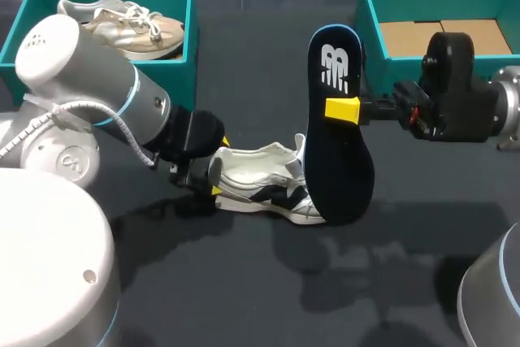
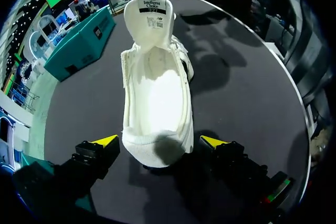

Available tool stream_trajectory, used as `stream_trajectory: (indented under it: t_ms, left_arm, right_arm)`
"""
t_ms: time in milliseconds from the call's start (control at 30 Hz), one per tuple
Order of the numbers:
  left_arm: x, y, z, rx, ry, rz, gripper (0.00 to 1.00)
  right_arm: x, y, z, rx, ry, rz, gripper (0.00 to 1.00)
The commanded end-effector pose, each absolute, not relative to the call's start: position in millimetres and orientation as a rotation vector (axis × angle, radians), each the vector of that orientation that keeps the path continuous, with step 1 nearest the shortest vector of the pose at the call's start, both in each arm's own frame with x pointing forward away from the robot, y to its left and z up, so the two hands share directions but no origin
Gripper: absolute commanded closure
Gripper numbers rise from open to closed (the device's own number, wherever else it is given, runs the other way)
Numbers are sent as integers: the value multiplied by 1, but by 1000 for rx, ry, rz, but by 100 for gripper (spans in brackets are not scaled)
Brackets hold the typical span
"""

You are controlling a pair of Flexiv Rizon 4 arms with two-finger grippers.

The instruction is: Take the shoe out of the shoebox, open the shoe tongue, remove and reinsert the insole, then place the shoe into the shoebox

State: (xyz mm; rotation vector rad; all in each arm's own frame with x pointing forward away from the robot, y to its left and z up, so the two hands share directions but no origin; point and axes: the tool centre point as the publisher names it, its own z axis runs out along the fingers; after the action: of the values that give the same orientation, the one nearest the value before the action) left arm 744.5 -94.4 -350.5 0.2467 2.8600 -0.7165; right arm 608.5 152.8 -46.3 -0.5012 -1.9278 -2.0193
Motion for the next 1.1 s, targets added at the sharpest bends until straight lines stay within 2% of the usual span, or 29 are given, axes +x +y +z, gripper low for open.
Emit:
stream_trajectory:
  t_ms: [33,567,733,1100]
  left_arm:
    - [742,-98,-345,226,2889,-541,0]
    - [751,-111,-340,298,2955,-358,0]
    - [751,-114,-325,312,2955,-385,0]
    - [761,-163,-307,440,2933,-366,0]
  right_arm:
    - [609,155,-47,-504,-1928,-2018,100]
    - [609,155,-47,-504,-1928,-2018,100]
    - [609,155,-47,-504,-1928,-2018,100]
    - [609,155,-47,-504,-1928,-2018,100]
